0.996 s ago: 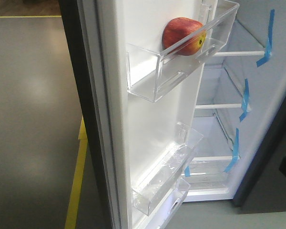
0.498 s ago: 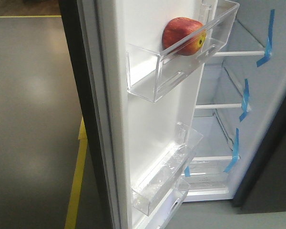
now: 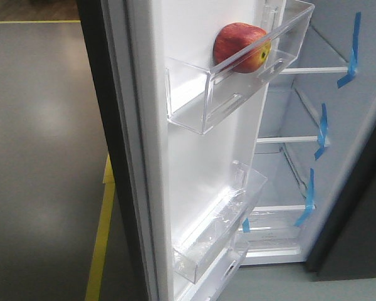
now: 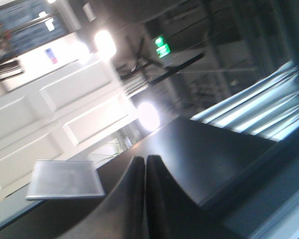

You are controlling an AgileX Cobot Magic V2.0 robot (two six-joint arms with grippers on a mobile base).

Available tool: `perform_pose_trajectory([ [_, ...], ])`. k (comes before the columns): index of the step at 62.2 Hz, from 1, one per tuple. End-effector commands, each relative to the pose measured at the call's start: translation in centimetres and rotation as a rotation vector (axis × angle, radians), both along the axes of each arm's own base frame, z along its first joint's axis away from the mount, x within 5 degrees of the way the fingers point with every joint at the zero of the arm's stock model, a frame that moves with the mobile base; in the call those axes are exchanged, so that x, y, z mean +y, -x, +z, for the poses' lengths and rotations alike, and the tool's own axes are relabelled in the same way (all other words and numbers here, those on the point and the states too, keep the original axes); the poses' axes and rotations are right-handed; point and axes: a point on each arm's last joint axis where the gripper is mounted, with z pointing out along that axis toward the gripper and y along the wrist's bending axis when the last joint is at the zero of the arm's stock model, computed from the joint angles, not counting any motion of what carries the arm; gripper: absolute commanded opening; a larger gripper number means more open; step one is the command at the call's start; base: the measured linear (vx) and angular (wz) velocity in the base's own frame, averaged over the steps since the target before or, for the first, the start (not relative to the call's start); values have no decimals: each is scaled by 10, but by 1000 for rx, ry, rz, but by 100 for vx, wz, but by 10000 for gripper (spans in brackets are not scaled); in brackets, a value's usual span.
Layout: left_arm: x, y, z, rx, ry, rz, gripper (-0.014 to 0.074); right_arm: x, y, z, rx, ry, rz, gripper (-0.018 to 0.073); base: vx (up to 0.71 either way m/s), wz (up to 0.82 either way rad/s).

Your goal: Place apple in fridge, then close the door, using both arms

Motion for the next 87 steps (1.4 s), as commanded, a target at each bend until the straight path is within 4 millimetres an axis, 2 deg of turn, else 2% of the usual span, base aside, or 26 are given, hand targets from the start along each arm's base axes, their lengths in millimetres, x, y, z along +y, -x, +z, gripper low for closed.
perform_pose_trajectory([
  [1, 0, -20, 19, 16, -12, -19, -6, -4, 1, 11, -47, -24, -38, -3, 0, 0],
  [12, -7, -62, 38, 34, -27, -101, -6, -1, 1, 8, -21, -9, -7, -3, 0, 0],
  [26, -33, -110, 80, 12, -212, -185, -6, 4, 1, 4, 18, 15, 39, -3, 0, 0],
  [37, -45, -149, 107, 2, -302, -184, -6, 6, 1, 2, 38, 28, 61, -3, 0, 0],
  [46, -53, -185, 114, 35, -286, -196, -6, 7, 1, 1, 50, 35, 76, -3, 0, 0],
  [53, -60, -219, 111, 101, -188, -238, -6, 7, 1, 1, 51, 35, 77, -3, 0, 0],
  [58, -63, -233, 108, 122, -155, -251, -6, 8, 2, 0, 58, 40, 85, -3, 0, 0],
  [63, -64, -241, 105, 125, -143, -256, -6, 9, 2, -1, 68, 45, 96, -3, 0, 0],
  [72, -65, -244, 105, 113, -146, -255, 22, 10, 1, -3, 78, 53, 103, -3, 0, 0],
  [77, -66, -244, 105, 110, -129, -263, 61, 10, 1, -3, 79, 53, 104, -3, 0, 0],
  [87, -80, -240, 106, 95, -130, -326, 171, 10, 1, -3, 79, 53, 104, -3, 0, 0],
])
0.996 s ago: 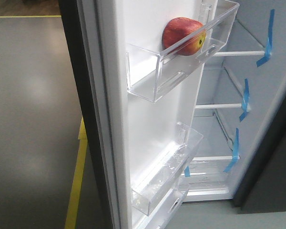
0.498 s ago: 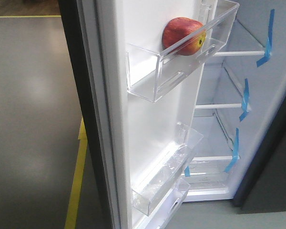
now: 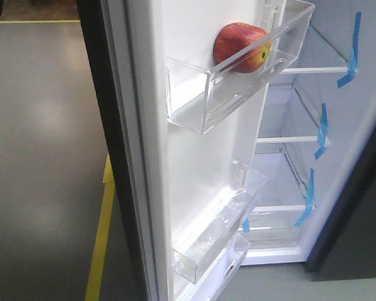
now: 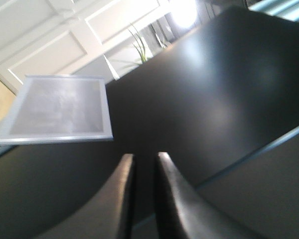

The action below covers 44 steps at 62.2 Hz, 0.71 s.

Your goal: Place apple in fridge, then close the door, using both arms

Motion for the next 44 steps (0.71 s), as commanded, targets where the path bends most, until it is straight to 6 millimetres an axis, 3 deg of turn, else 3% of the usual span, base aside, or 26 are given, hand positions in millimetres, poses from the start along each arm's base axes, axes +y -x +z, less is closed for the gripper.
perform_pose_trajectory([
  [1, -8, 14, 29, -152, 50, -57, 183, -3, 0, 10, -41, -24, -30, -3, 0, 0],
  [14, -23, 15, 34, -246, 124, -209, 276, -2, 0, 9, -37, -22, -25, -3, 0, 0],
  [32, -45, -1, 14, -192, 146, -419, 277, 0, 0, 7, -18, -10, -3, -3, 0, 0],
  [44, -53, -4, 10, -251, 165, -519, 276, 1, 1, 6, -3, -1, 14, -3, 0, 0],
])
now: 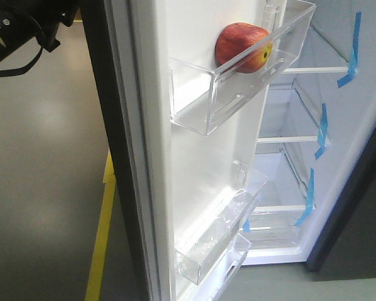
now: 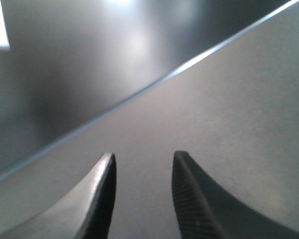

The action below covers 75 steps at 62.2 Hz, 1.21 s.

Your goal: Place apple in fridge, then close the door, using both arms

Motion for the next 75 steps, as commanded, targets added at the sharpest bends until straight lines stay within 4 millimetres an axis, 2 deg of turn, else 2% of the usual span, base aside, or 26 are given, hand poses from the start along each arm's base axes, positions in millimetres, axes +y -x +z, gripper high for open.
perform_pose_trajectory([
  [1, -7, 15, 26, -152, 67, -121, 276, -2, 0, 9, -32, -20, -18, -3, 0, 0],
  [8, -14, 20, 25, -176, 80, -237, 276, -1, 0, 9, -28, -17, -14, -3, 0, 0],
  [21, -32, 39, 15, -202, -65, -489, 276, -1, 0, 9, -29, -17, -15, -3, 0, 0],
  [27, -40, 49, 16, -240, -67, -580, 271, -1, -1, 8, -26, -17, -15, -3, 0, 0],
  [46, -72, 72, 17, -260, -48, -726, 271, -2, -1, 9, -30, -19, -20, 3, 0, 0],
  [52, -71, 72, 15, -263, -69, -725, 271, -2, -1, 9, -30, -18, -20, 17, 0, 0],
  [63, -57, 58, 12, -268, -147, -617, 271, -2, -1, 9, -30, -18, -20, 74, 0, 0],
  [75, -36, 42, 10, -244, -171, -501, 271, -1, -9, 8, -1, -20, -18, 197, 0, 0],
])
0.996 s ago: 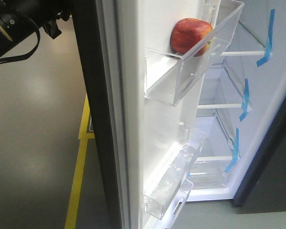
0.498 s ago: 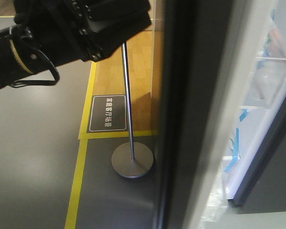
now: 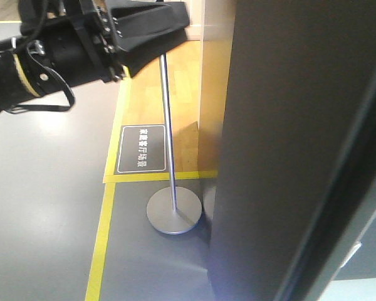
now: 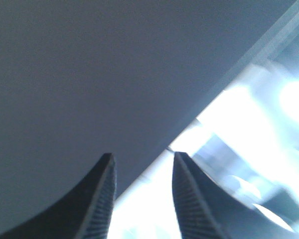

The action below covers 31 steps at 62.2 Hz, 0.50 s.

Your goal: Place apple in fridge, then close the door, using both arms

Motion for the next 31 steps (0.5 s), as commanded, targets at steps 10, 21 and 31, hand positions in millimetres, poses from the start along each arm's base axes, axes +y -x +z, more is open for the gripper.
perform_pose_trajectory([
  [10, 22, 0, 26, -56, 76, 77, 271, -3, -37, 7, 40, 15, -62, 378, 0, 0],
  [21, 24, -2, 26, -58, 71, 93, 271, -6, -79, 19, 72, 38, -114, 531, 0, 0],
  [31, 26, -5, 24, -74, 45, 137, 271, -8, -120, 34, 91, 48, -156, 528, 0, 0],
])
